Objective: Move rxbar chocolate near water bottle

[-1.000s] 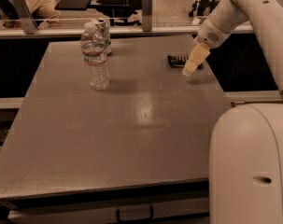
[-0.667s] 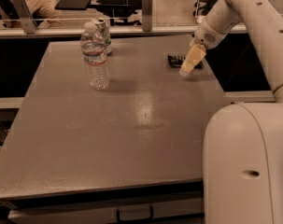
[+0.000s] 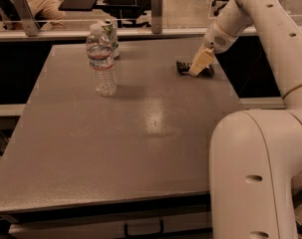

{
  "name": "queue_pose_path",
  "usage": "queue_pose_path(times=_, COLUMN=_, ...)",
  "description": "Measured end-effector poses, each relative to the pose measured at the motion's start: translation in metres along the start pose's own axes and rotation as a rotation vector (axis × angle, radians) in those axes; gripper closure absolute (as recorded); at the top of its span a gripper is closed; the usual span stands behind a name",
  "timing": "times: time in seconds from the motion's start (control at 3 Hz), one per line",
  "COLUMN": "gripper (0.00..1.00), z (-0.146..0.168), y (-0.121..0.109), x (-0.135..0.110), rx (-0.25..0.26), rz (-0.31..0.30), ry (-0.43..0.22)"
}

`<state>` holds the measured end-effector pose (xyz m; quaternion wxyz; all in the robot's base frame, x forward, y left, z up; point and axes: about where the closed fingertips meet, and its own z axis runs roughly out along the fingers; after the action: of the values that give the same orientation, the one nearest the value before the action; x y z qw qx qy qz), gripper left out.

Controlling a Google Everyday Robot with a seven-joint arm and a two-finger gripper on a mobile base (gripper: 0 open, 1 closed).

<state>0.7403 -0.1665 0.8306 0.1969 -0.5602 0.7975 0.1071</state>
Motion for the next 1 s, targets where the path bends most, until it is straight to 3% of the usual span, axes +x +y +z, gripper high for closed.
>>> queue_pose_path(times=0.33, gripper=0.83, z=0.000, y=0.001, x=-0.002, rx=-0.003, rz=-0.002, ry=-0.005)
queue_pose_path(times=0.67, gripper=1.00, z=-0.005, y=0.015, x=-0.030, rx=-0.032, rz=-0.046, ry=-0.056)
queue_pose_path(times=1.0, gripper=1.00, z=-0.012, y=0.039, x=-0.069, rx=-0.072, rz=-0.104, ry=-0.133)
